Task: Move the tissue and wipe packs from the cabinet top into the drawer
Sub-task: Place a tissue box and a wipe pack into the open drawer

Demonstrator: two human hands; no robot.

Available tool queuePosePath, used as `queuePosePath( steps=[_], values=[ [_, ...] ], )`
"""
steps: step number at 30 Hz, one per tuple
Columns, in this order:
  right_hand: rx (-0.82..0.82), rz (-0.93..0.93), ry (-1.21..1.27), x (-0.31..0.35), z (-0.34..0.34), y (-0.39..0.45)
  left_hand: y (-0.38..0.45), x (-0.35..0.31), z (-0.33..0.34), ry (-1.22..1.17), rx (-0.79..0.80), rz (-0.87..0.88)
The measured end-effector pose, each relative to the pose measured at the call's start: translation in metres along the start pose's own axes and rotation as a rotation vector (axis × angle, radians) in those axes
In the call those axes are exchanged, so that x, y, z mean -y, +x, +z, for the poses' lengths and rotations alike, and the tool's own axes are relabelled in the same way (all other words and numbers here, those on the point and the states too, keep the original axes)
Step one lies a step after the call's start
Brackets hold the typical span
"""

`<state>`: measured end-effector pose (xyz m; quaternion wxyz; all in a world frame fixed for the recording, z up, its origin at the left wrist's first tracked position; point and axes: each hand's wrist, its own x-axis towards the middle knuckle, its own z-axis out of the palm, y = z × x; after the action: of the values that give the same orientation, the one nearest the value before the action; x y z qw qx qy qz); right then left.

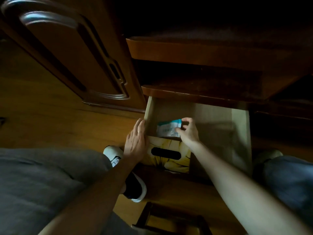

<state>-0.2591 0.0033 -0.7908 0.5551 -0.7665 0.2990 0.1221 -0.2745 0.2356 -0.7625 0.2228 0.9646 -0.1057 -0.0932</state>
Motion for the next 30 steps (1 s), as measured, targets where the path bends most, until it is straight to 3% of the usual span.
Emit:
queuePosePath(
  steps=[3,7,11,14,19,23,27,30],
  values=[
    [0.065,-0.005,-0.382,0.001,0.022,0.012,-0.001,0.006,0.003,-0.107,0.178,-0.203],
    [0.115,0.06,-0.776,0.004,0.028,0.02,0.0,0.007,0.005,-0.076,0.188,-0.197],
    [0.293,0.07,-0.826,0.012,0.015,0.012,-0.002,0.01,0.0,0.012,0.273,-0.194],
    [0.479,0.085,-0.714,0.02,-0.003,-0.007,-0.004,0.008,-0.007,0.14,0.324,-0.26],
    [0.466,-0.086,-0.686,0.064,-0.075,-0.053,0.013,-0.039,-0.057,0.292,0.255,-0.243],
    [0.296,-0.396,-0.566,0.142,-0.149,-0.1,0.028,-0.111,-0.146,0.372,0.027,0.054],
    [-0.02,-0.71,-0.477,0.243,-0.222,-0.15,0.032,-0.186,-0.248,0.305,-0.445,0.398],
    [-0.206,-0.885,-0.516,0.306,-0.269,-0.178,0.036,-0.231,-0.312,0.188,-0.695,0.601]
  ],
)
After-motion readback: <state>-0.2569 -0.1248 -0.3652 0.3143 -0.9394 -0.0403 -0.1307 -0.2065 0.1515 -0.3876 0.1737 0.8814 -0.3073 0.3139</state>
